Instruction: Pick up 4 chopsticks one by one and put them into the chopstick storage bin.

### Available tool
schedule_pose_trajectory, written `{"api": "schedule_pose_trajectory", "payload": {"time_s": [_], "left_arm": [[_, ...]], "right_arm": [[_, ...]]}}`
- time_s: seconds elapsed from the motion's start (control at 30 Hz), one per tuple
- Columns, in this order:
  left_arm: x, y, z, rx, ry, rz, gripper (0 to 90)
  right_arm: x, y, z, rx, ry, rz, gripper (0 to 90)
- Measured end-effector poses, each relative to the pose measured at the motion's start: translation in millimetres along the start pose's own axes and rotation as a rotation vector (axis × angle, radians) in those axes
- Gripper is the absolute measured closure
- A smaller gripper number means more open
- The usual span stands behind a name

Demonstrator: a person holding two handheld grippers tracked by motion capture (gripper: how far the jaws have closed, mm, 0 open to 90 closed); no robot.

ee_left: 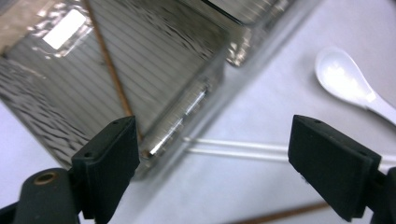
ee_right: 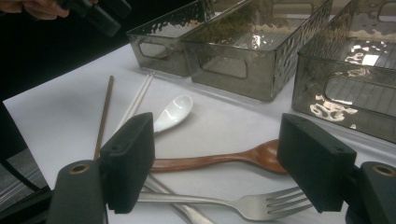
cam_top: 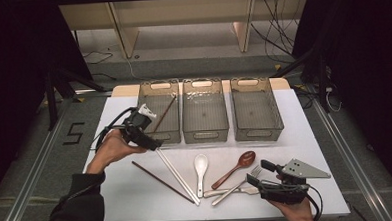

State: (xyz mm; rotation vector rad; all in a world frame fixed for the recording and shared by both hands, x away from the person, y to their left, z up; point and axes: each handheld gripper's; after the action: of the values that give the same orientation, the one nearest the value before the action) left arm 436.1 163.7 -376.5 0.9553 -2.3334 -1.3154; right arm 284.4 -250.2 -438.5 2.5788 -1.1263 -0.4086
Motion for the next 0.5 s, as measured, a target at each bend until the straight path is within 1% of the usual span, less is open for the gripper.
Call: {"api": "schedule_pose_trajectory", "payload": {"time_s": [0.2, 0.37, 0.43, 0.5], "left_arm": [[14.7, -3.0, 9.6, -0.073, -0.088, 0.028, 16.1], [23.7, -10.4, 19.4, -0.123, -0.14, 0.056, 16.4], [26.0, -15.7, 23.4, -0.155, -0.163, 0.072, 16.7], [28.2, -20.7, 27.0, -0.194, -0.198, 0.079, 17.1]], "right_arm": [[-0.6, -0.5, -0.2, -0.003, 0.0, -0.003, 28.5], [-0.5, -0.5, 0.0, -0.004, -0.002, -0.003, 28.5], [-0.7, -0.6, -0.1, -0.003, 0.0, -0.003, 28.5], [-0.7, -0.6, -0.2, -0.003, 0.0, -0.003, 28.5]]}}
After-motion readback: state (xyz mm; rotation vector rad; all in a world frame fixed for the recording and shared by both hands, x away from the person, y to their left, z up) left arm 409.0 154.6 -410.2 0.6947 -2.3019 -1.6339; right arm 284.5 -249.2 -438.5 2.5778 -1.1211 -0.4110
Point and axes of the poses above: each handheld gripper's, and its own axes: y roughly backward along the jaws, z roughly out of its underside, x roughly to its right, and after that the axes turned 2 degrees about y, right-handed
